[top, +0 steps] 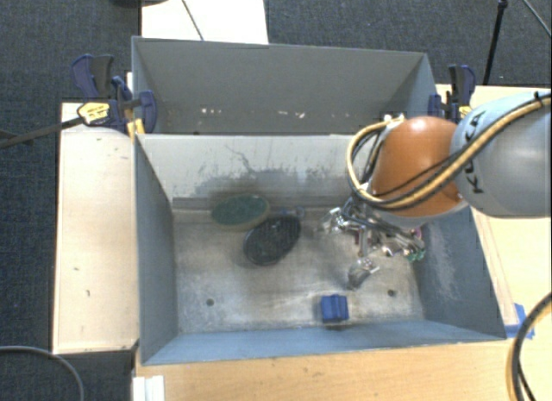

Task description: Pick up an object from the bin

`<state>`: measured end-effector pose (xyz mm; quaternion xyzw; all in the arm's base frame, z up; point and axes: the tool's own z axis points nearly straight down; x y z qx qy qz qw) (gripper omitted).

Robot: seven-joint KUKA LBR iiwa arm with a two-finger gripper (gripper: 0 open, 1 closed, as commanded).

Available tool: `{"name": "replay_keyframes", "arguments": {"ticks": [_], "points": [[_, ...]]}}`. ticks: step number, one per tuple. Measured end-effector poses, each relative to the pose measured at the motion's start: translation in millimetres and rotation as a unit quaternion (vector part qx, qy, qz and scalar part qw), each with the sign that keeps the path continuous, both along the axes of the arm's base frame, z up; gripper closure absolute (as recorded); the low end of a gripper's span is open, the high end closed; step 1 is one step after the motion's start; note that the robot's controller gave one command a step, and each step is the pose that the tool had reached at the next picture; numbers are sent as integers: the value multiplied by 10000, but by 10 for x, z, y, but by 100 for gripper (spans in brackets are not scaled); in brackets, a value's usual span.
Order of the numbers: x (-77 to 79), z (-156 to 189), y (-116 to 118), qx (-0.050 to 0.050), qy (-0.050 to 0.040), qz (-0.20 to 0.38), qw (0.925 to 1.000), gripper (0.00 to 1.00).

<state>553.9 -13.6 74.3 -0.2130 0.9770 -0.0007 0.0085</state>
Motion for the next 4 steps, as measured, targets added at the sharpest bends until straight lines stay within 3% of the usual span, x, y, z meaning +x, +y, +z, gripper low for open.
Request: {"name": "replay_keyframes", "arguments": {"ticks": [1,2,3,4], "points": [[412,940,188,10,25,-971,9953,0],[227,351,-267,-4,97,-1463,9892,0],[254,-23,-826,20,39,-1935,9811,0],[280,12,-811,22,-1,-1919,9814,100]]}}
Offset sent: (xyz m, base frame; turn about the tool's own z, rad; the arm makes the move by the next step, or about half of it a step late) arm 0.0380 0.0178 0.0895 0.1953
